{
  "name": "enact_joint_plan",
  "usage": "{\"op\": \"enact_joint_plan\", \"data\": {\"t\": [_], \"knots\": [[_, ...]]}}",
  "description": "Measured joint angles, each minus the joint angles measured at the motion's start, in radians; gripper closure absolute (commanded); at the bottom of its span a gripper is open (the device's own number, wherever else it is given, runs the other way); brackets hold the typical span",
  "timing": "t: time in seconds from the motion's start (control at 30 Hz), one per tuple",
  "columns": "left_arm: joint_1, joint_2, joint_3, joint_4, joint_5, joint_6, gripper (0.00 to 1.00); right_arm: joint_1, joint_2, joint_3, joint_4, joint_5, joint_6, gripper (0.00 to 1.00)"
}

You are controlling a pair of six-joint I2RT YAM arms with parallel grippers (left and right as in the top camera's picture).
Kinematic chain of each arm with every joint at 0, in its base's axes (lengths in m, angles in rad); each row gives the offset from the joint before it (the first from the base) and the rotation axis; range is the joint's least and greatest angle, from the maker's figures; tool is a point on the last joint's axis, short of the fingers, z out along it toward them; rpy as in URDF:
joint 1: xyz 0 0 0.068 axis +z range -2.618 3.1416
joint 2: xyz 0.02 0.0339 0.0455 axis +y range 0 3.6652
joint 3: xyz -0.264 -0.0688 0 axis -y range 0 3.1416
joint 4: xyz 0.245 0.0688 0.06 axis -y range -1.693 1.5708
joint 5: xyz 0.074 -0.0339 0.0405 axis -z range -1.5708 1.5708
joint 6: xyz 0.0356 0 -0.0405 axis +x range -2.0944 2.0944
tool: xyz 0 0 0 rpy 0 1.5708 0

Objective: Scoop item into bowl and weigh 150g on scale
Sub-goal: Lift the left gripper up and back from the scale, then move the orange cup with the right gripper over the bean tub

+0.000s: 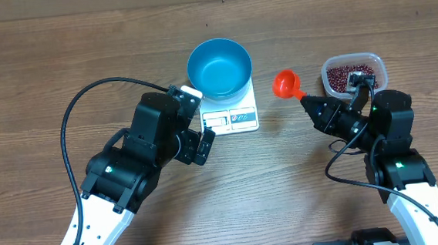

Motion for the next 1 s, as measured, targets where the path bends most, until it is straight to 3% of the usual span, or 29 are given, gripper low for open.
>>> {"op": "enact_joint_plan", "data": {"t": [1.0], "knots": [[0.000,0.000,0.000,0.000,0.000,0.000,0.00,0.000,0.000,0.000,-0.018,0.000,0.000,0.96]]}}
